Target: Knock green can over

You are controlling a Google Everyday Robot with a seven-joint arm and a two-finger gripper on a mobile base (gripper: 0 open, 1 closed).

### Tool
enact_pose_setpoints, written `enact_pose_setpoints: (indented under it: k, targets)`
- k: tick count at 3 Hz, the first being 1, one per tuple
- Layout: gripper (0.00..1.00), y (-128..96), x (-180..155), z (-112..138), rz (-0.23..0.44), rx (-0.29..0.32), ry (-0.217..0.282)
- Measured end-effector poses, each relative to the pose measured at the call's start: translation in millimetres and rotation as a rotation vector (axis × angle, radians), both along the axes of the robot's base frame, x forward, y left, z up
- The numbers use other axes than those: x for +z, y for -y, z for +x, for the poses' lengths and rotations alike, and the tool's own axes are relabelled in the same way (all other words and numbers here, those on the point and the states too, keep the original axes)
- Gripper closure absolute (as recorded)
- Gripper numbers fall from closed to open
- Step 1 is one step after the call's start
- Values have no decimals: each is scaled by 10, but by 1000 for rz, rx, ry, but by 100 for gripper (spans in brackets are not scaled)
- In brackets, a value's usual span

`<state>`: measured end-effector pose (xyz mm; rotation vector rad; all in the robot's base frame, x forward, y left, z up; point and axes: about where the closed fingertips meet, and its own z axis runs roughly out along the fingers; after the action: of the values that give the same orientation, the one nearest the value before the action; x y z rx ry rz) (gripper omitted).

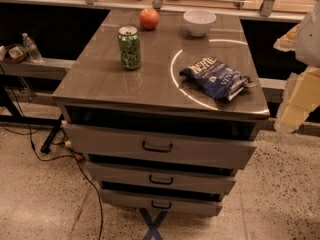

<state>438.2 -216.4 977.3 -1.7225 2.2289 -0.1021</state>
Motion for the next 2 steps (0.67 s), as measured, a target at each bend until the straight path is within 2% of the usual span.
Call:
enact_pose_setpoints:
  k: [1,2]
  targets:
    - [0,-30,-20,56,8,6,5]
    - [0,-174,-125,320,44,35,23]
